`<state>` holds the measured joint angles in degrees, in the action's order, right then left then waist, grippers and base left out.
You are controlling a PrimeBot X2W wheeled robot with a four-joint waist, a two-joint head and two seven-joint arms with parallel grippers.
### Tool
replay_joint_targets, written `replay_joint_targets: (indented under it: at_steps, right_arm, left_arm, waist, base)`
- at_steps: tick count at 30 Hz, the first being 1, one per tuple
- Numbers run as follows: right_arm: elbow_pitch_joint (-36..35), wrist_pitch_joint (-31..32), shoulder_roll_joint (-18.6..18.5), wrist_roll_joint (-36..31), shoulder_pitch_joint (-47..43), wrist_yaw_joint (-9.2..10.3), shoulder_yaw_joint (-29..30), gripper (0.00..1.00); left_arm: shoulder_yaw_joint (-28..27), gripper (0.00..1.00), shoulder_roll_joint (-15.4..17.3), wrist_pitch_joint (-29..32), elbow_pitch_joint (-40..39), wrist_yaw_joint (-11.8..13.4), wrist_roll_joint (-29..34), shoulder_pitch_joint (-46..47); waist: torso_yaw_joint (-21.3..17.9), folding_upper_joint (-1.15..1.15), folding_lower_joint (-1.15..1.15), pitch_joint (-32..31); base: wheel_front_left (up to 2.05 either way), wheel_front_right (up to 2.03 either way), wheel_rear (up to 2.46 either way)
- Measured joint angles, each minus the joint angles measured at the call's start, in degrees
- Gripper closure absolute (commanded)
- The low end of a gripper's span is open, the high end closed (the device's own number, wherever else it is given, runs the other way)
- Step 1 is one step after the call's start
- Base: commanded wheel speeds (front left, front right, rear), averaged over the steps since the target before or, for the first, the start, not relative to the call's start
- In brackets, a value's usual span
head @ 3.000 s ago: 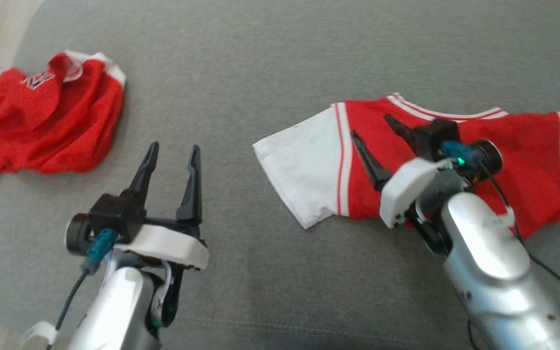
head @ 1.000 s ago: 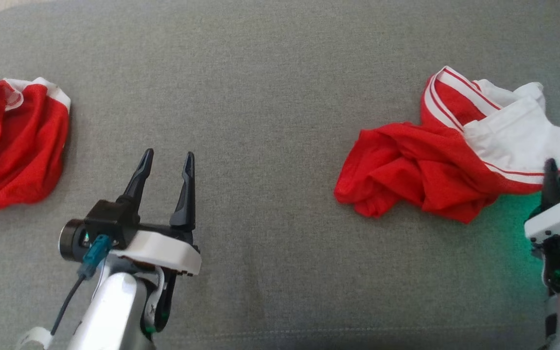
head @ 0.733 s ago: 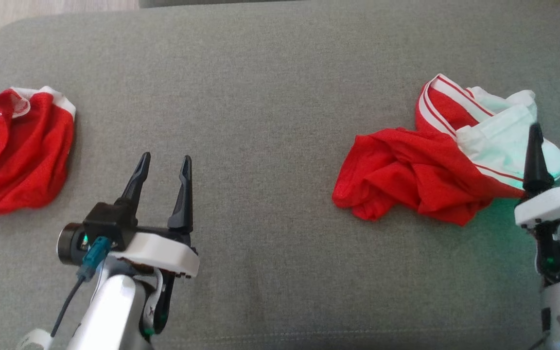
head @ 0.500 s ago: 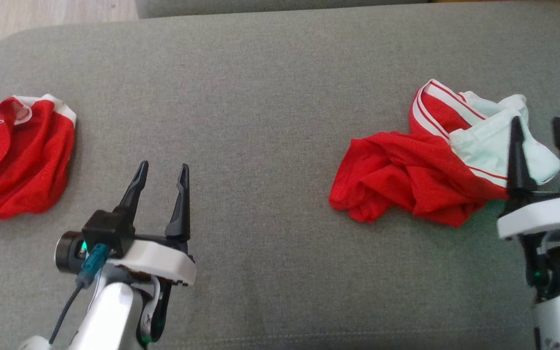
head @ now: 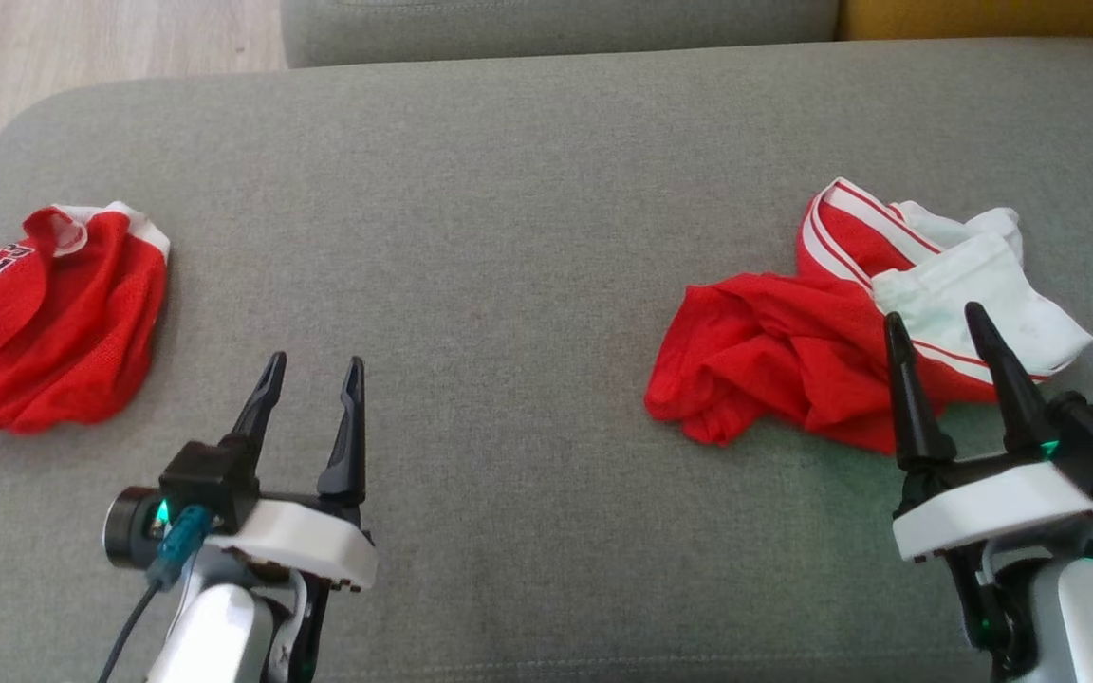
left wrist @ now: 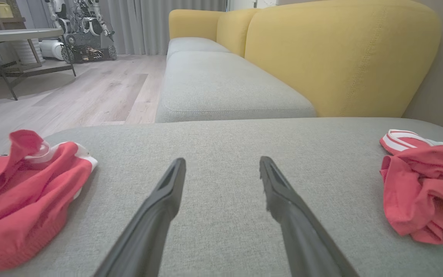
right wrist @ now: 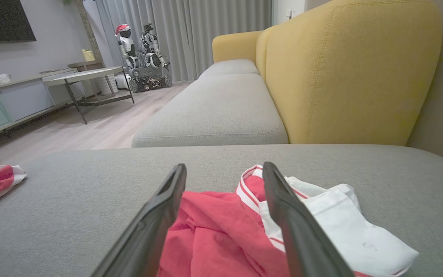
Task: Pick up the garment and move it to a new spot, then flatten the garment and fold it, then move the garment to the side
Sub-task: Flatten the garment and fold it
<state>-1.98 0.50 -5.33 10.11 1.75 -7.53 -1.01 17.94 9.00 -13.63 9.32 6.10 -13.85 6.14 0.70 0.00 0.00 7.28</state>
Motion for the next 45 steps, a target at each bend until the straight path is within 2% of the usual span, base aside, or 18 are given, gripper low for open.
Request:
replay_joint_targets:
  at_steps: [15, 20, 28, 34, 41, 45]
  right_arm:
    - [-1.7, 1.7, 0.9, 0.0, -0.8, 0.00, 0.4, 0.00]
    - [-2.0, 2.1, 1.2, 0.1, -1.4, 0.00, 1.1, 0.00]
    - [-2.2, 2.4, 1.3, 0.1, -1.0, 0.00, 0.7, 0.00]
    - [-1.8, 2.3, 1.4, 0.6, 1.4, 0.00, -1.0, 0.00]
    - [-0.3, 1.4, 1.7, 1.7, 2.4, 0.00, -2.4, 0.00]
    - [0.3, 0.8, 1.9, 2.0, 2.4, -0.01, -2.4, 0.00]
  left_arm:
    - [1.3, 0.00, 0.8, 1.0, -0.2, 0.2, -0.3, -0.2]
    - [4.5, 0.00, 0.8, 2.7, 0.1, -3.6, -0.5, 4.1]
    - [12.9, 0.00, -5.0, 5.6, 7.5, -9.9, -1.4, 18.5]
    - [19.0, 0.00, -6.2, 7.1, 17.8, -12.1, -5.8, 24.6]
    - [26.4, 0.00, -6.3, 7.8, 26.0, -12.7, -16.0, 31.0]
    - [29.4, 0.00, -6.3, 7.8, 28.6, -12.6, -19.9, 33.0]
  waist:
    - [0.7, 0.00, 0.00, -0.9]
    - [0.9, 0.00, 0.00, 0.1]
    - [-1.2, 0.00, 0.00, 2.4]
    - [-5.1, 0.00, 0.00, 4.4]
    - [-9.8, 0.00, 0.00, 7.3]
    - [-11.3, 0.00, 0.00, 8.3]
  base:
    - [0.00, 0.00, 0.00]
    - [0.00, 0.00, 0.00]
    - [0.00, 0.00, 0.00]
    - [0.00, 0.00, 0.00]
    - [0.00, 0.00, 0.00]
    - [0.00, 0.00, 0.00]
